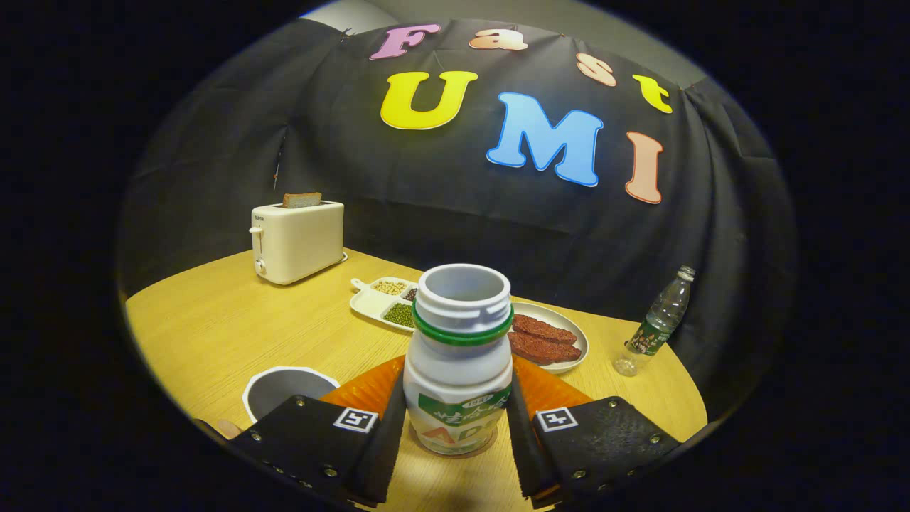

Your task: Take the bottle from table, then pour the juice into the cup, finally place the bottle on the coaster

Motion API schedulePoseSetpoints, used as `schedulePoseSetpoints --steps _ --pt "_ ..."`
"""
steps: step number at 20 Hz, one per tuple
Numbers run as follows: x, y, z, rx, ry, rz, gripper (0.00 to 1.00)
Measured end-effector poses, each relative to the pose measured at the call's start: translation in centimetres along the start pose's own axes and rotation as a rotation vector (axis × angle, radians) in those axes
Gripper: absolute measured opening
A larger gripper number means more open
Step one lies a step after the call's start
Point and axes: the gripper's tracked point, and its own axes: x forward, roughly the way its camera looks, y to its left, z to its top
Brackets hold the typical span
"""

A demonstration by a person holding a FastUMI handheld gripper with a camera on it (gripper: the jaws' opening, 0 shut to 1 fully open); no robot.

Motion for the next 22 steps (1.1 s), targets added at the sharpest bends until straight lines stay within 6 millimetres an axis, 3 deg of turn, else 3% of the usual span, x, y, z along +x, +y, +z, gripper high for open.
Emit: schedulePoseSetpoints --steps 6,17,22 --pt "1.2 -0.4 -0.2 0.083 0.002 0.022 0.67" --pt "1.0 -2.1 -0.4 0.215 -0.030 0.053 0.66" --pt "0.9 -2.0 -0.4 0.215 -0.041 0.071 0.71"
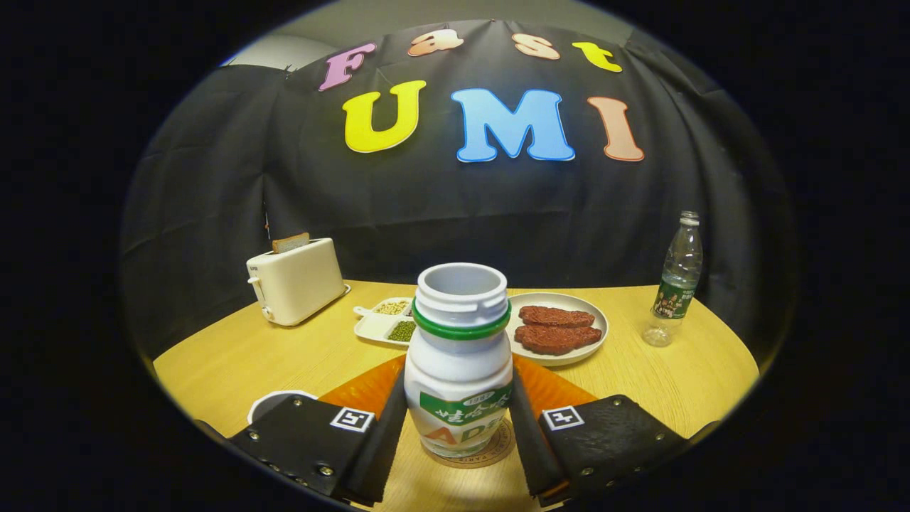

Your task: Take the bottle from table, then pour the juice into the cup, finally place the bottle on the coaster

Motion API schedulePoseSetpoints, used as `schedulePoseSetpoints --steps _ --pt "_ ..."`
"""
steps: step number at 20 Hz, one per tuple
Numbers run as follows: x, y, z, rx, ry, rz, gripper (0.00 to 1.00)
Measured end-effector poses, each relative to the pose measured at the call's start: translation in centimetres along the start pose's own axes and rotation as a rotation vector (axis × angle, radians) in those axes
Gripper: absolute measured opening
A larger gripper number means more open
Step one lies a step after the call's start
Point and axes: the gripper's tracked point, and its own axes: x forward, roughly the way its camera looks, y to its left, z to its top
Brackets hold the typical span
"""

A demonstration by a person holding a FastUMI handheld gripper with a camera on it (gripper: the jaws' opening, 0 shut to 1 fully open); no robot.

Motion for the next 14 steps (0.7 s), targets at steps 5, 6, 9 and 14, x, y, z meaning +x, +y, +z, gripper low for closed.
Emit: schedulePoseSetpoints --steps 5,6,9,14 --pt "-1.1 0.3 1.8 -0.014 -0.048 0.017 0.94" --pt "-1.4 0.6 2.3 -0.025 -0.066 0.018 0.95" --pt "-3.3 0.8 4.9 -0.024 -0.139 0.017 0.95" --pt "-8.4 1.2 9.8 -0.027 -0.269 0.019 0.95"
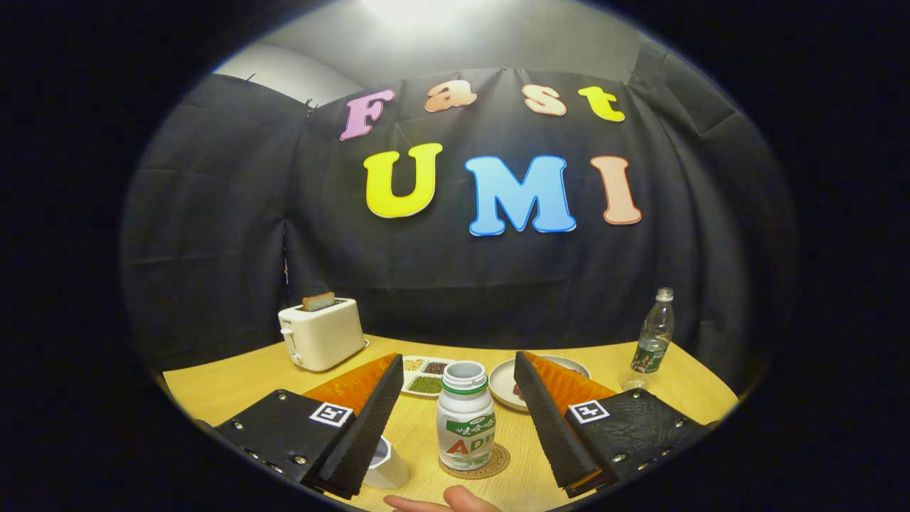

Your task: Take the bottle from table, then pour the juice into the cup, finally place the bottle on the coaster

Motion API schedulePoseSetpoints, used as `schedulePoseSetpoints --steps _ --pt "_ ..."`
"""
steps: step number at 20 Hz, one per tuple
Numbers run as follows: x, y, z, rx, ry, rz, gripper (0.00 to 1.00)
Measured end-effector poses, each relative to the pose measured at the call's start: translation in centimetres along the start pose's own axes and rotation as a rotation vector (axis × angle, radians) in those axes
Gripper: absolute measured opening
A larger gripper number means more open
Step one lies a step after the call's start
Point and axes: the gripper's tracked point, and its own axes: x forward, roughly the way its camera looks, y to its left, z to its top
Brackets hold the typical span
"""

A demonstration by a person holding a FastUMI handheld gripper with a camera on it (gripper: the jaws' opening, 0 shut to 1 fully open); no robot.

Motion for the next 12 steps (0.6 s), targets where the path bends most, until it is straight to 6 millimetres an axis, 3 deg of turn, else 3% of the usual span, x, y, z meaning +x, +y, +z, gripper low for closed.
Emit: schedulePoseSetpoints --steps 3,6,9,12 --pt "-2.8 -0.8 3.8 -0.002 -0.049 -0.003 0.95" --pt "-5.6 -3.0 6.8 -0.036 -0.097 -0.040 0.95" --pt "-7.8 -5.7 7.4 -0.051 -0.118 -0.072 0.95" --pt "-9.1 -9.1 5.8 -0.039 -0.111 -0.106 0.95"
